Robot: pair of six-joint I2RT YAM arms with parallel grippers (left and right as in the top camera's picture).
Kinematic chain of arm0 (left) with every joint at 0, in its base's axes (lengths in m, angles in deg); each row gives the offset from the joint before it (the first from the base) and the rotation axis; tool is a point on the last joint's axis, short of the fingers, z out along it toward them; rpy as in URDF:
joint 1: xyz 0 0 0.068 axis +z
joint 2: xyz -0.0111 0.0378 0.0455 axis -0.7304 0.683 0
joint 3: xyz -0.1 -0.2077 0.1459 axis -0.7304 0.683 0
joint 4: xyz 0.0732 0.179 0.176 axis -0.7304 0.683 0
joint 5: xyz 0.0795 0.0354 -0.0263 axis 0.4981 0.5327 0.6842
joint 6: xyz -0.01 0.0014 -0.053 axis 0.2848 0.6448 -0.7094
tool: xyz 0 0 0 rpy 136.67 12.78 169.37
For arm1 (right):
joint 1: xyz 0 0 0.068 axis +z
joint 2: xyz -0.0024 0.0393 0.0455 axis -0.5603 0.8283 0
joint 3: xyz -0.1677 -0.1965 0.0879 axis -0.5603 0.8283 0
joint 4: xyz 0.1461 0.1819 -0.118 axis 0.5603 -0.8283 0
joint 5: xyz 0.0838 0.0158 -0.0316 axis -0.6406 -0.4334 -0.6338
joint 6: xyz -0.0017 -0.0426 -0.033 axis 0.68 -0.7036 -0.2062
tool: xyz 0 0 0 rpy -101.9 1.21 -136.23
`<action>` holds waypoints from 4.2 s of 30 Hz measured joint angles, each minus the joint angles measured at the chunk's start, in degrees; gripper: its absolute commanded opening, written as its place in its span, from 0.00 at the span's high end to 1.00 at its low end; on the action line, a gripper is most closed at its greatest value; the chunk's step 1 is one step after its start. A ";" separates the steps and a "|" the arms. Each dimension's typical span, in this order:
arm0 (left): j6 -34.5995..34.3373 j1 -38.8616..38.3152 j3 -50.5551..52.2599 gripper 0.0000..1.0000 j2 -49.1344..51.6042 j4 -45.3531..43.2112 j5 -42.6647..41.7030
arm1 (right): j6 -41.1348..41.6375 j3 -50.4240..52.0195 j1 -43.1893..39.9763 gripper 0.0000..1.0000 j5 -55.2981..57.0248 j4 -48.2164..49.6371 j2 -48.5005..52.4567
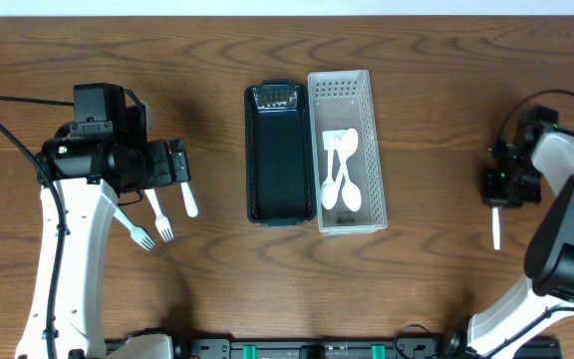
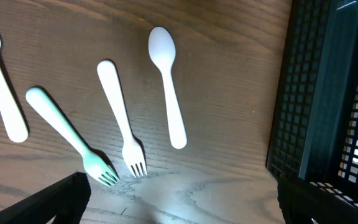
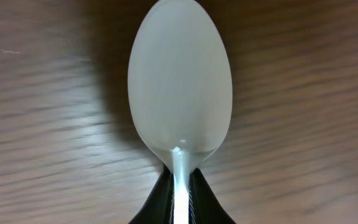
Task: Pack container
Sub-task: 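Lift the spoon and lower it into the white basket, then open the right gripper and raise it back to the right side, then lower the left gripper onto the white spoon and grasp it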
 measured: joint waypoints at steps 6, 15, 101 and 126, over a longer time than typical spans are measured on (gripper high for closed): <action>0.00 0.00 0.00 0.02 0.00 -0.07 0.00 | 5.79 -16.92 9.16 0.99 0.39 -9.31 -0.74; 0.00 0.00 0.00 0.02 0.00 -0.13 0.00 | 24.61 -39.63 28.02 0.99 0.15 -10.54 -8.94; -11.23 -1.09 -10.91 0.02 32.87 -8.94 4.31 | 13.14 -52.89 12.90 0.01 -3.02 -29.11 5.25; -12.24 -0.20 -10.93 0.10 41.42 -12.79 3.93 | 12.96 -52.89 12.90 0.01 -2.86 -29.55 5.25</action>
